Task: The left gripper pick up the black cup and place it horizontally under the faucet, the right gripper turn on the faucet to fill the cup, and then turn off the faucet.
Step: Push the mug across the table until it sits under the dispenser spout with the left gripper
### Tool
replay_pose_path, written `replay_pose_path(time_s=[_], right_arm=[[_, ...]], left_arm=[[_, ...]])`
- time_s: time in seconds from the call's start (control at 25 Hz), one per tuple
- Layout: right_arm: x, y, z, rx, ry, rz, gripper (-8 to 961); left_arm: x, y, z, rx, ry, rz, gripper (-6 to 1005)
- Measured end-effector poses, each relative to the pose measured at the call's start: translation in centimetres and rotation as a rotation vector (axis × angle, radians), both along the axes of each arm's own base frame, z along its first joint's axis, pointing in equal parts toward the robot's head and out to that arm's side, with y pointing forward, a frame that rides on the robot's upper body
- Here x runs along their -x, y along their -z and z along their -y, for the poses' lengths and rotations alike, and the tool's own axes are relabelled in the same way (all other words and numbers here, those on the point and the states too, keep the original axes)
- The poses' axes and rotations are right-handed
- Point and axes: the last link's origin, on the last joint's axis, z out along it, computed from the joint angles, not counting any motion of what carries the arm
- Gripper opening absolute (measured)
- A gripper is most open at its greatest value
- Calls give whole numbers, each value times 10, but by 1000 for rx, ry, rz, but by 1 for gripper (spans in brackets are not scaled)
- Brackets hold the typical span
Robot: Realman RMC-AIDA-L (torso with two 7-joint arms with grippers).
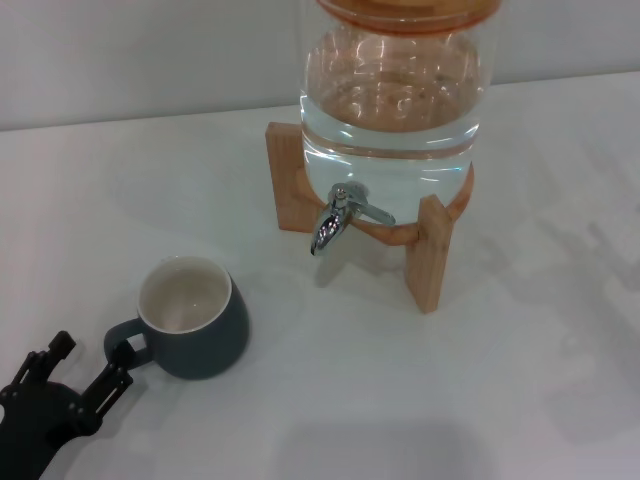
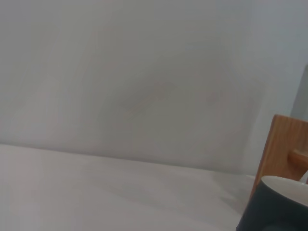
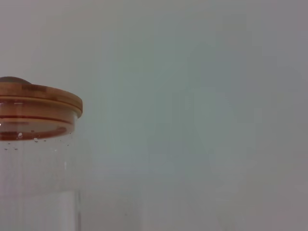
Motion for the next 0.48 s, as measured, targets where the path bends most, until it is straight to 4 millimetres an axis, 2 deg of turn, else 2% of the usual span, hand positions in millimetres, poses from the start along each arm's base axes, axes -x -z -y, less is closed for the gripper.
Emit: replay_pose_path(time_s=[0.24, 0.48], right_arm=[[0, 0, -1, 0, -2, 0, 782], [1, 1, -2, 3, 0, -2, 782]], left_arm=[[-1, 2, -3, 13, -2, -6, 766], [0, 2, -7, 16, -10, -3, 611]])
